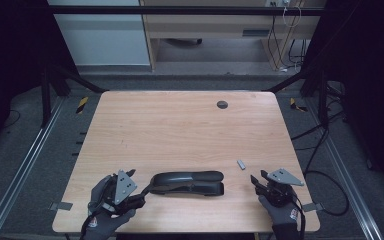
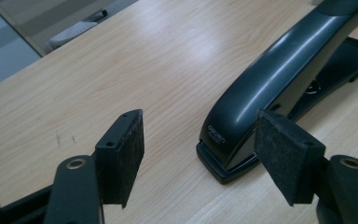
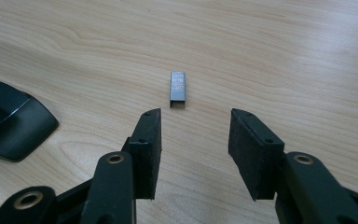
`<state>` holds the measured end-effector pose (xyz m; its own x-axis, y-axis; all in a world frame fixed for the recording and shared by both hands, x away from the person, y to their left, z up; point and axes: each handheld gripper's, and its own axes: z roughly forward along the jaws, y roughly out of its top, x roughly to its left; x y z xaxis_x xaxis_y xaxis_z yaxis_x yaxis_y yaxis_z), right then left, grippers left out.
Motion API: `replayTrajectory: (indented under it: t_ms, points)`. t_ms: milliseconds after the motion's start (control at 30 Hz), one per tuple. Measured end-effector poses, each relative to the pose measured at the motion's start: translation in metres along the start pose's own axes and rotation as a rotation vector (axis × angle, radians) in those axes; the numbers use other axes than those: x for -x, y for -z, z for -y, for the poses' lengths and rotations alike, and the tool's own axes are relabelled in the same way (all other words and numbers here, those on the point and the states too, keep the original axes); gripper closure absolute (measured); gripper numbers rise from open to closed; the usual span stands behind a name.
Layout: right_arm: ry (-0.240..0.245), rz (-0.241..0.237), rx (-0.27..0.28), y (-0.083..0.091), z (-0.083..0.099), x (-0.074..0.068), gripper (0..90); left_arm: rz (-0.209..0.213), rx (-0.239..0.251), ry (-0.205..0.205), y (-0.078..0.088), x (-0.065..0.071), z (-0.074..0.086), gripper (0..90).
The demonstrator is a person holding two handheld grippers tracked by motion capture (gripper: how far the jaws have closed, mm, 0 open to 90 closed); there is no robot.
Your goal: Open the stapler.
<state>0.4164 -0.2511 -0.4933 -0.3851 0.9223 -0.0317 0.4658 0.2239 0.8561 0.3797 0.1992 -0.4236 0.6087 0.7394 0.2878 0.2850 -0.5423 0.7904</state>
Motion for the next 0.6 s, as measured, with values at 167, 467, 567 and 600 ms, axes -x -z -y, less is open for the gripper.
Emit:
replayTrajectory:
  t_ms: [167,467,567,600]
  points:
    - [-0.005,-0.001,0.000,0.000,0.000,0.000,54.8,0.025,-0.003,-0.040,0.000,0.006,-0.004,32.1]
    - [-0.005,0.000,0.003,0.001,0.000,0.000,56.3,0.048,-0.027,-0.098,-0.003,0.016,-0.010,31.1]
    - [-0.004,0.001,0.006,0.001,0.000,0.000,56.7,0.053,-0.032,-0.114,-0.004,0.018,-0.013,31.1]
    - [-0.005,0.001,0.005,0.001,0.000,0.000,56.7,0.055,-0.030,-0.116,-0.005,0.019,-0.014,31.1]
